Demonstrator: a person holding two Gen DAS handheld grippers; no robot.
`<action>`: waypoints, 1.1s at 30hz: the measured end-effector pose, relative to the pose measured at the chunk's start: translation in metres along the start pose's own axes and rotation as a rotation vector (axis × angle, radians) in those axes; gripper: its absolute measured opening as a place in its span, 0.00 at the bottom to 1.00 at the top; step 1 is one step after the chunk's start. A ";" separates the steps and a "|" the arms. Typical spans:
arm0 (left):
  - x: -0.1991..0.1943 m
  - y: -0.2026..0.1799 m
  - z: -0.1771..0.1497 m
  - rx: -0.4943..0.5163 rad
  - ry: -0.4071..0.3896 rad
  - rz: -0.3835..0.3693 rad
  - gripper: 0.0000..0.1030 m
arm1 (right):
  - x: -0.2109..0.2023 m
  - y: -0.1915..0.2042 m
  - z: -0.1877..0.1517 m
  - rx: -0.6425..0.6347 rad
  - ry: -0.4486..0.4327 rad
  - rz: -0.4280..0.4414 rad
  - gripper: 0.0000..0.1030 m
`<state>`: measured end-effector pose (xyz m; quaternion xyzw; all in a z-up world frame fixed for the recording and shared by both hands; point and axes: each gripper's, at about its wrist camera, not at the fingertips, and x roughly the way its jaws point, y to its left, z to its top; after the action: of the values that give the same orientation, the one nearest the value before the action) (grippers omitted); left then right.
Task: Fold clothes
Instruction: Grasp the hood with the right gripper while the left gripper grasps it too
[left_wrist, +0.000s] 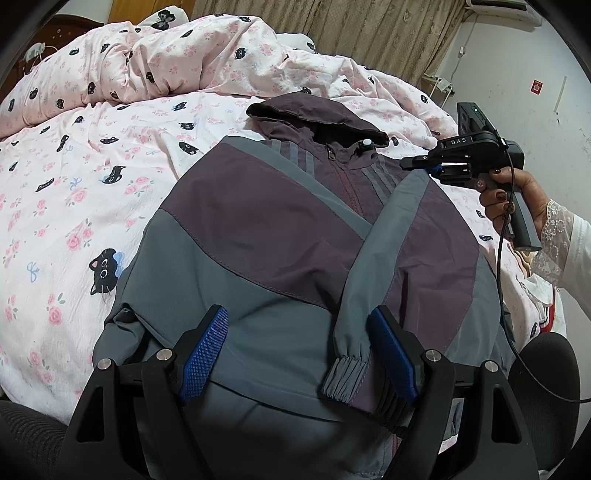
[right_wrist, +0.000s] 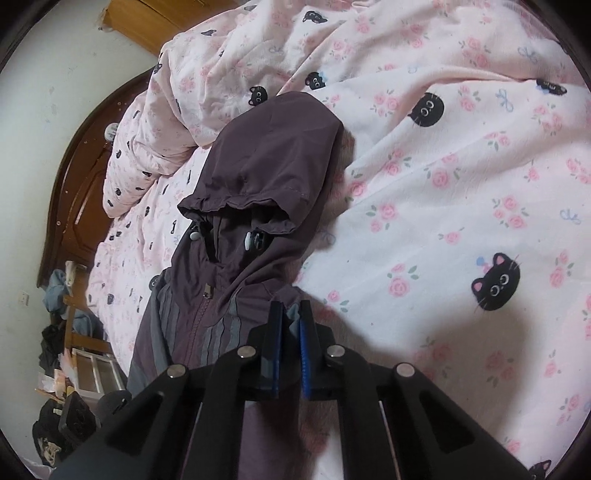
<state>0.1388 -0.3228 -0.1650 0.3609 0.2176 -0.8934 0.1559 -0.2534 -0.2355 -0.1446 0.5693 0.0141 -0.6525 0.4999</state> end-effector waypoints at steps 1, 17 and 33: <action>0.000 0.000 0.000 0.003 0.000 0.001 0.73 | 0.001 0.000 0.000 -0.003 0.003 -0.019 0.08; -0.028 0.007 0.028 -0.008 -0.043 -0.060 0.73 | 0.002 -0.025 -0.004 0.050 -0.029 -0.034 0.36; 0.053 0.069 0.208 0.050 -0.011 -0.112 0.73 | -0.018 -0.042 0.023 0.030 -0.074 0.033 0.40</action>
<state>0.0120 -0.4924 -0.0874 0.3473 0.2140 -0.9078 0.0978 -0.3008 -0.2170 -0.1460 0.5526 -0.0238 -0.6647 0.5023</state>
